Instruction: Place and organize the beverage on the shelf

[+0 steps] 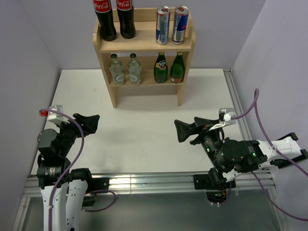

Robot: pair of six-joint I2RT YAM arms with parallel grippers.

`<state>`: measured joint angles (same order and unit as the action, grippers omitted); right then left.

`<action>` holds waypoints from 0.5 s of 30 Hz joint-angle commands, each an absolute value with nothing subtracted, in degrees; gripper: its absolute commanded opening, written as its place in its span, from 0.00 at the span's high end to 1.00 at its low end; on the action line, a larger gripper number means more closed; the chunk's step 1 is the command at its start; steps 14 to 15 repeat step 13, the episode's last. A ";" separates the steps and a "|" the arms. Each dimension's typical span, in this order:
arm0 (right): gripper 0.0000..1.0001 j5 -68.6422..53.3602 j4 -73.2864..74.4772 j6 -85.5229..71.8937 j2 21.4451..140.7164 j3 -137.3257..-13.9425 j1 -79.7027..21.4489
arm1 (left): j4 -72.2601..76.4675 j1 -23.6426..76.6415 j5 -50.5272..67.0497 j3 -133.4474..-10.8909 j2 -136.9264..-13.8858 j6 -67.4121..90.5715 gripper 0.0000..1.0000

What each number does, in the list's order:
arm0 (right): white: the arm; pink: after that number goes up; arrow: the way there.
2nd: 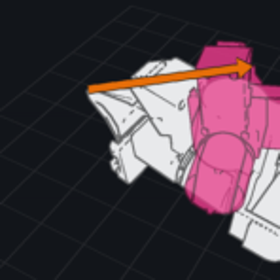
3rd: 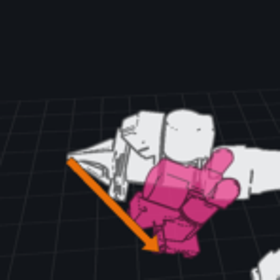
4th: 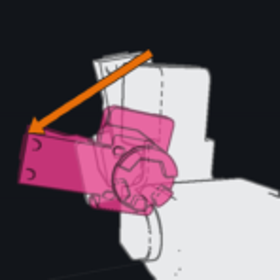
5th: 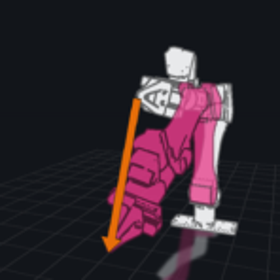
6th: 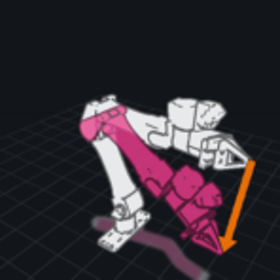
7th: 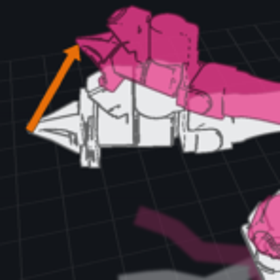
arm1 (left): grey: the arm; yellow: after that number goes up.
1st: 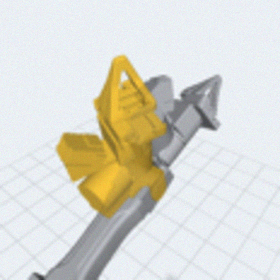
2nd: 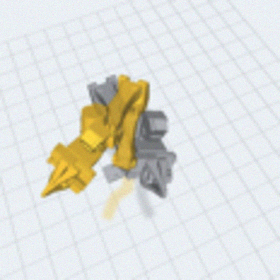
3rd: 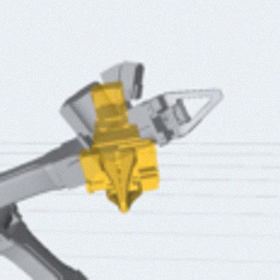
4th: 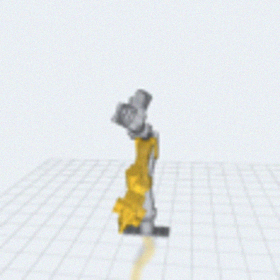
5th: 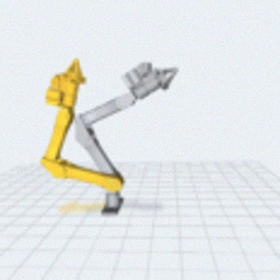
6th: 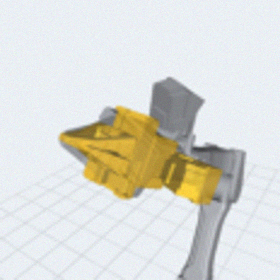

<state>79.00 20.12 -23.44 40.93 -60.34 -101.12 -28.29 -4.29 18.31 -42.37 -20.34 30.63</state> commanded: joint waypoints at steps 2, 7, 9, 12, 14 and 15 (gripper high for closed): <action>0.00 79.28 16.79 -21.27 40.34 -59.41 -101.60 | -26.46 -4.57 18.81 -42.28 -19.16 29.62 0.01; 0.00 77.70 13.64 -17.86 39.90 -58.63 -101.60 | -26.46 -4.57 18.81 -42.19 -19.07 29.62 0.01; 0.00 77.08 12.49 -16.44 39.90 -58.45 -101.51 | -26.46 -4.57 18.72 -42.27 -19.25 29.71 0.01; 0.00 75.24 8.45 -11.96 39.81 -58.10 -101.51 | -26.46 -4.66 18.63 -42.28 -19.34 29.71 0.01; 0.00 75.06 8.35 -11.43 40.08 -58.44 -101.51 | -26.54 -4.66 18.63 -42.19 -19.34 29.71 0.01; 0.00 75.06 8.35 -11.43 40.08 -58.44 -101.51 | -26.54 -4.66 18.63 -42.19 -19.34 29.71 0.01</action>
